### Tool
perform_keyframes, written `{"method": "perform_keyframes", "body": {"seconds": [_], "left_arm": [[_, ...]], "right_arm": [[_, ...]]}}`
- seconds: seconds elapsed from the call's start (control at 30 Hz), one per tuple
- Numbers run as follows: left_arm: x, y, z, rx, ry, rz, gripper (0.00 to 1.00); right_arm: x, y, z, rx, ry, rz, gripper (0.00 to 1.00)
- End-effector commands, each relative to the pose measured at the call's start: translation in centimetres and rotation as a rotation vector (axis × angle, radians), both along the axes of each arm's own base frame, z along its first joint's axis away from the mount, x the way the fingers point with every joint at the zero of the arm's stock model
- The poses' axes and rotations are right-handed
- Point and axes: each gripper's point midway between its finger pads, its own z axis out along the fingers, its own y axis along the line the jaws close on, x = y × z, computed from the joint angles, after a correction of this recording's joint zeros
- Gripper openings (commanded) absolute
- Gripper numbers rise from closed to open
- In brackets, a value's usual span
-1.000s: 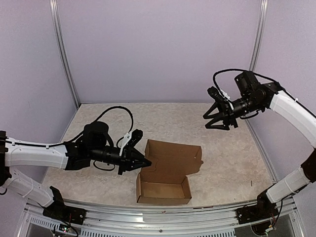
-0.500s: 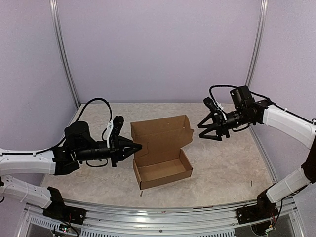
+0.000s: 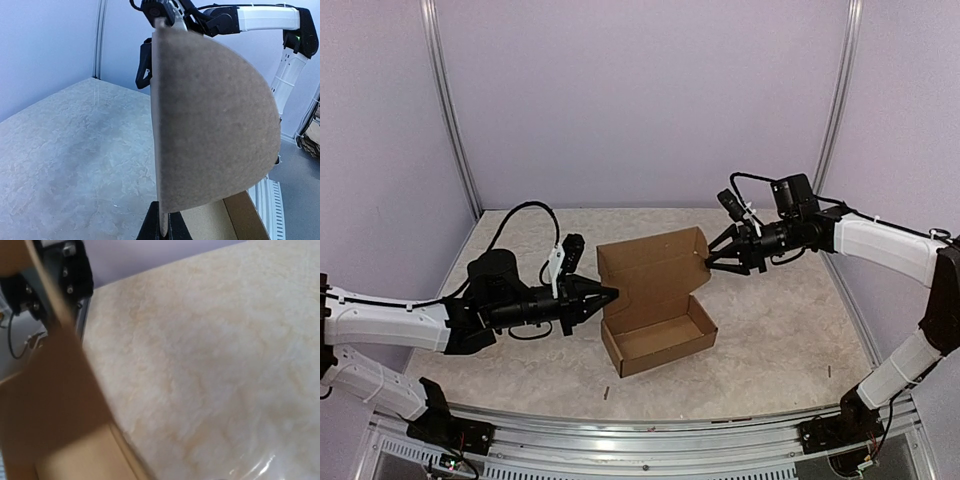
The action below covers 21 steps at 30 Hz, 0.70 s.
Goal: Fold the paper box
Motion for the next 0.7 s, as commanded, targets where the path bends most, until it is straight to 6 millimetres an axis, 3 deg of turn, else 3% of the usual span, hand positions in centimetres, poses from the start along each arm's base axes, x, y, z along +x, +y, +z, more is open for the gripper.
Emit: {"method": "perform_keyframes", "body": {"seconds": [0.0,0.27,0.37,0.5,0.67], "left_arm": [[1.8,-0.7,2.3,-0.067,-0.019,0.092,0.0],[3.8,-2.1,3.9,-0.12,-0.048,0.212,0.0],[5.0,-3.0,4.1,-0.106,-0.056,0.284,0.0],[6.2,-5.0,4.1,-0.081,-0.066,0.365,0.0],[8.0,-7.0,3.2,-0.046,-0.05,0.471,0.0]], "right_arm": [[0.7,0.7,1.6,0.046,-0.023,-0.053,0.37],[3.5,-0.2,0.9,-0.009,-0.034,-0.252,0.1],[5.3,-1.0,0.3,-0.046,-0.01,-0.376,0.1],[5.8,-0.5,0.0,-0.012,0.083,-0.404,0.07],[5.6,-0.2,0.6,0.028,0.159,-0.394,0.2]]}}
